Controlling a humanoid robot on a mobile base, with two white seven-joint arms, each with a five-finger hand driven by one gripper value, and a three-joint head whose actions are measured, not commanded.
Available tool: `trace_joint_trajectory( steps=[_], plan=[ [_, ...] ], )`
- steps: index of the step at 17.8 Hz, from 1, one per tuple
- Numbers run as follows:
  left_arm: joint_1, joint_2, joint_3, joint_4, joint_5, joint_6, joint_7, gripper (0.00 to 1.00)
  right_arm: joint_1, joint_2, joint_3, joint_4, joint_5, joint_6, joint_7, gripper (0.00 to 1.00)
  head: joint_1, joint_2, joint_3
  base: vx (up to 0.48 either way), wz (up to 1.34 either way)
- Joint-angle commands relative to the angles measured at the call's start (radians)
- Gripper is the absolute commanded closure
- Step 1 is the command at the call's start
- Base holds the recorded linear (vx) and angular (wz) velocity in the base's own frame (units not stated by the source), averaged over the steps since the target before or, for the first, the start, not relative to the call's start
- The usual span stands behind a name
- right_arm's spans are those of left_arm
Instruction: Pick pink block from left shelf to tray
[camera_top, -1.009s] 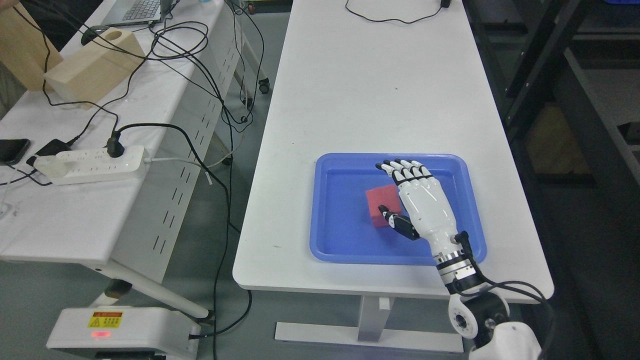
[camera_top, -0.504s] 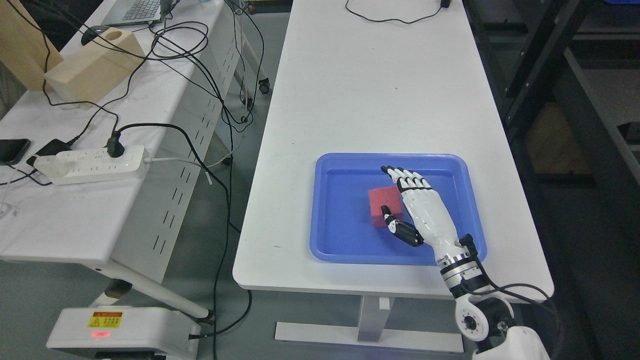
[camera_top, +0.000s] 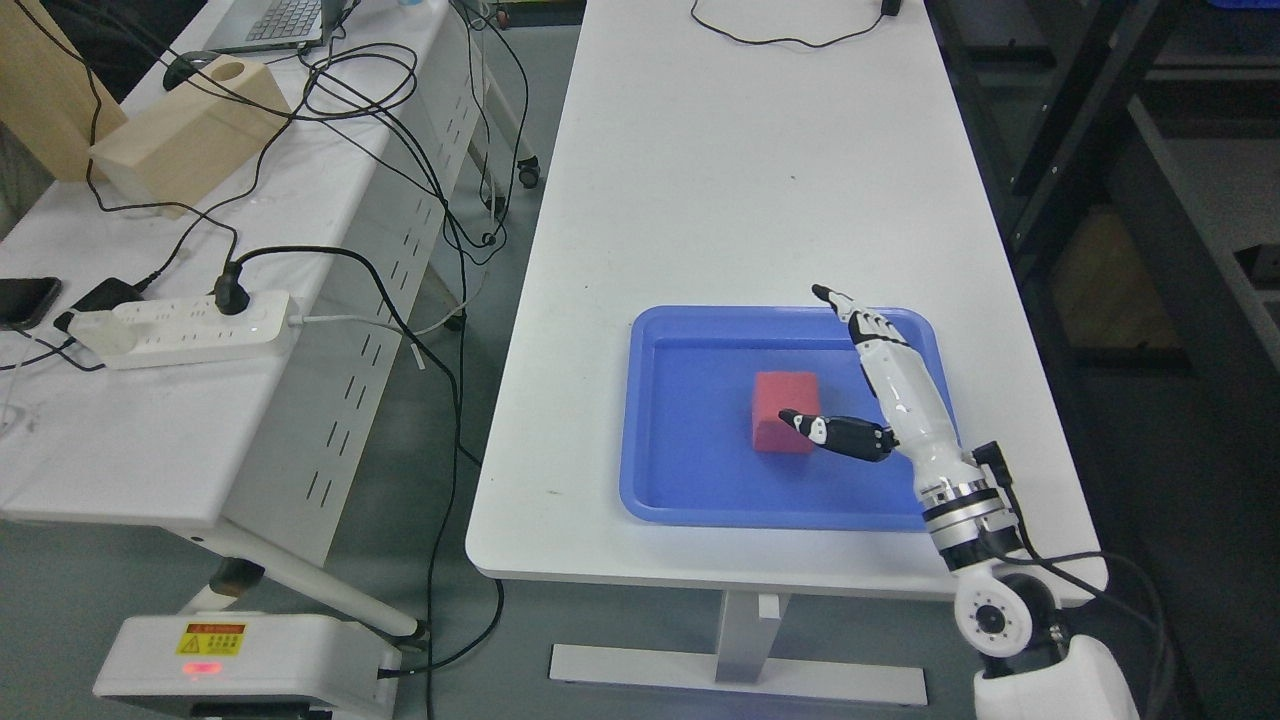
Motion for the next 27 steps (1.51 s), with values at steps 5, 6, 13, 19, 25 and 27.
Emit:
trace_joint_trajectory(
  steps=[5, 6, 13, 19, 25, 27],
  plan=[
    [-0.029, 0.017, 0.0, -0.017, 0.0, 0.0, 0.001, 0.0, 0.028, -0.017, -0.133, -0.023, -0.771, -0.043, 0.007, 0.0, 0.0, 0.0, 0.0, -0.005, 0.0],
    [-0.029, 0.017, 0.0, -0.017, 0.0, 0.0, 0.001, 0.0, 0.034, -0.017, -0.156, -0.024, -0.78, -0.031, 0.01, 0.0, 0.0, 0.0, 0.0, -0.023, 0.0],
    [-0.029, 0.017, 0.0, -0.017, 0.0, 0.0, 0.001, 0.0, 0.039, -0.017, -0.202, -0.024, -0.78, 0.139, 0.012, 0.0, 0.0, 0.0, 0.0, -0.067, 0.0],
    [-0.029, 0.017, 0.0, -0.017, 0.0, 0.0, 0.001, 0.0, 0.037, -0.017, -0.196, -0.021, -0.777, 0.139, 0.022, 0.0, 0.0, 0.0, 0.0, -0.144, 0.01],
    [-0.029, 0.017, 0.0, -0.017, 0.0, 0.0, 0.001, 0.0, 0.056, -0.017, -0.199, -0.02, -0.776, 0.152, 0.029, 0.0, 0.0, 0.0, 0.0, -0.196, 0.03],
    [-0.029, 0.017, 0.0, -0.017, 0.0, 0.0, 0.001, 0.0, 0.048, -0.017, -0.193, -0.017, -0.776, 0.152, 0.027, 0.0, 0.0, 0.0, 0.0, -0.209, -0.03]
  ],
)
